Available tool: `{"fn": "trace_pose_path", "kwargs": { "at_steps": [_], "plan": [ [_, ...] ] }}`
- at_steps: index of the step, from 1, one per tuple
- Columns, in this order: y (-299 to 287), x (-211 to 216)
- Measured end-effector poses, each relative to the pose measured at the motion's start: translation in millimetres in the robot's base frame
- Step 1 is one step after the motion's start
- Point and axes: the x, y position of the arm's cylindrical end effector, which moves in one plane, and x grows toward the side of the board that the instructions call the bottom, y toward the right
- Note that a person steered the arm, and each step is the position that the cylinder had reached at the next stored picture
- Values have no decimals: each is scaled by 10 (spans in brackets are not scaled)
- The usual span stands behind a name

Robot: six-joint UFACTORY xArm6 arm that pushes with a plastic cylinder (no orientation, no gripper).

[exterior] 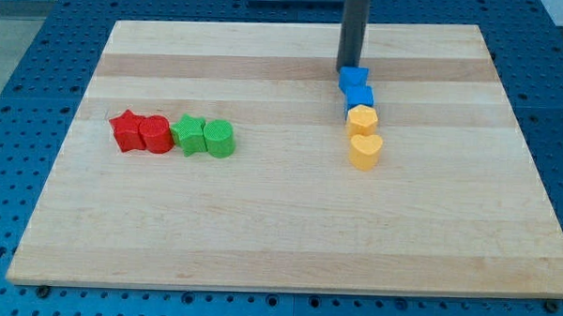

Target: Place arm below green circle

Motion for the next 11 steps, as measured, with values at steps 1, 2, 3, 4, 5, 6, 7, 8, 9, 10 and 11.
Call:
{"fn": "trace_pose_path", "kwargs": {
  "at_steps": [1, 2, 3, 4, 5, 6, 7, 8, 9, 10, 11],
  "plan": [
    [-329, 0],
    [-680, 0],
    [-820, 56],
    [-821, 297],
    [-821, 574],
    [-821, 941],
    [-821, 1299],
    [-848, 1693],
    [-1107, 2023],
    [-1481, 2108],
    [-1729, 2106]
  ]
}}
